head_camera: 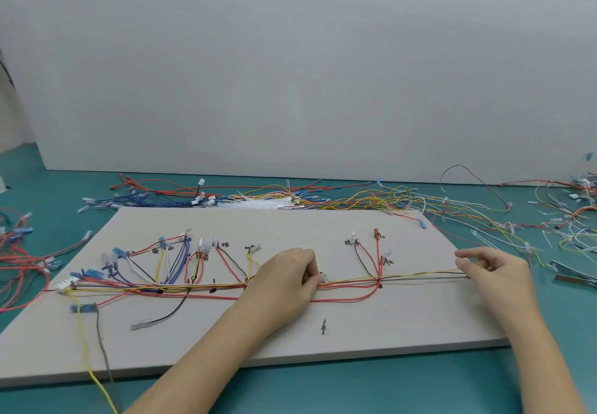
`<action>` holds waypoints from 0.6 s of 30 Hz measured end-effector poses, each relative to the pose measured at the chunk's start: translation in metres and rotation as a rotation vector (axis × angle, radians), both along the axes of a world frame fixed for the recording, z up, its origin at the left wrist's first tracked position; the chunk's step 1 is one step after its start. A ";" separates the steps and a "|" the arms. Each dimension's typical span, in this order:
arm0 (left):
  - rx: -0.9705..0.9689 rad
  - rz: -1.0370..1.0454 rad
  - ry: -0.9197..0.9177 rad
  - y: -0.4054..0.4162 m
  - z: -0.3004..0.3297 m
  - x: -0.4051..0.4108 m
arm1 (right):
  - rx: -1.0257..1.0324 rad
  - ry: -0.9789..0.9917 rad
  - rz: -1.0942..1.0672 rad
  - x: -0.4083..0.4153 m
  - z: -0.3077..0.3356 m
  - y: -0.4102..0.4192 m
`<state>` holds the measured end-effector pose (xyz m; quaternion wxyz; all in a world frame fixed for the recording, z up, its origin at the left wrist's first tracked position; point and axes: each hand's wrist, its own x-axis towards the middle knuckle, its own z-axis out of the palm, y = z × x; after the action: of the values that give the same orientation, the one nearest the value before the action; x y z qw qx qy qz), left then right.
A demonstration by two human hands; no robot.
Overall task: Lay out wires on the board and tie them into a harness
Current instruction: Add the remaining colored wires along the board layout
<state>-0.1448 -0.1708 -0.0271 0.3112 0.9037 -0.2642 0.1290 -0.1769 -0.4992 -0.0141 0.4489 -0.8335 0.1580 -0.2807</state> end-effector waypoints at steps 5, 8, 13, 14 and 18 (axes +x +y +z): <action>0.035 0.045 0.081 0.014 0.004 0.003 | 0.067 -0.123 0.100 0.001 -0.005 0.010; -0.037 0.111 0.120 0.030 0.012 0.009 | 0.122 -0.139 0.123 0.001 -0.004 0.010; -0.091 0.213 0.147 0.052 0.023 0.017 | 0.367 -0.156 0.118 0.001 -0.001 0.003; -0.083 0.227 0.169 0.055 0.024 0.017 | 0.372 -0.153 0.108 0.001 -0.001 0.003; -0.021 0.284 0.240 0.067 0.030 0.019 | 0.353 -0.115 0.070 0.001 -0.003 0.004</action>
<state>-0.1262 -0.1034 0.0024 0.3286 0.9375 -0.0936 0.0655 -0.1761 -0.4950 -0.0168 0.6059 -0.7294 0.1494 -0.2802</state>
